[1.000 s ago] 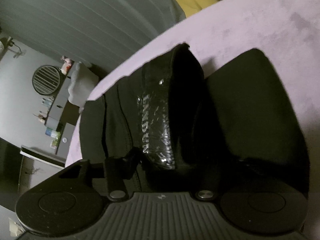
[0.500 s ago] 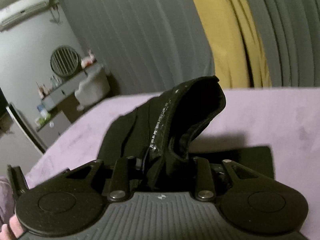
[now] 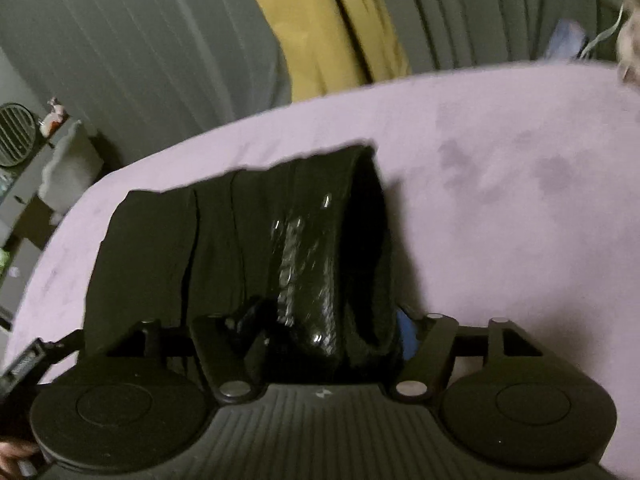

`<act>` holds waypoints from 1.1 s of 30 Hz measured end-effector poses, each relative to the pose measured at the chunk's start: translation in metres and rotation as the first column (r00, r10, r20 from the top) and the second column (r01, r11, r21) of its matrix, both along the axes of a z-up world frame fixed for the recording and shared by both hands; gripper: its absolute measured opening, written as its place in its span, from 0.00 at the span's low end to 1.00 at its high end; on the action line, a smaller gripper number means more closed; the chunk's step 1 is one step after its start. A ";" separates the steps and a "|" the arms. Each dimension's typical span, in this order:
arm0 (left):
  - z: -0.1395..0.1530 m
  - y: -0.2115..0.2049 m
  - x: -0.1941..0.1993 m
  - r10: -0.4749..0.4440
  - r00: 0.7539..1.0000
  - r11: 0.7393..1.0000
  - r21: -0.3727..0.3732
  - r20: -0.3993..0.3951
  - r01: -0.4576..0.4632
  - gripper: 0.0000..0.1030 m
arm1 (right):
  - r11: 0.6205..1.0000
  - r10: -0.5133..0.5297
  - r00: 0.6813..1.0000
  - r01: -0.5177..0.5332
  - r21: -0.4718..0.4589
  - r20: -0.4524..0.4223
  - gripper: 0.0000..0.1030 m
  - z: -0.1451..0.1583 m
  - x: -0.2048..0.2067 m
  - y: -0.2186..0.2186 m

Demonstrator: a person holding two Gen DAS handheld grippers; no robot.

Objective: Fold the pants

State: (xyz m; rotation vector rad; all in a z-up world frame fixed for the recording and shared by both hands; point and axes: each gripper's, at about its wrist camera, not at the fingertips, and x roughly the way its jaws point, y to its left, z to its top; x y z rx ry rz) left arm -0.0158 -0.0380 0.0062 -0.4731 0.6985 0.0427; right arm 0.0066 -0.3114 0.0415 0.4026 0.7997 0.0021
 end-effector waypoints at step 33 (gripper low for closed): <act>0.001 -0.030 0.004 -0.082 0.997 0.987 0.137 -0.003 0.082 1.00 | 0.962 0.191 0.979 -0.172 -0.212 0.072 0.30 0.025 0.018 0.076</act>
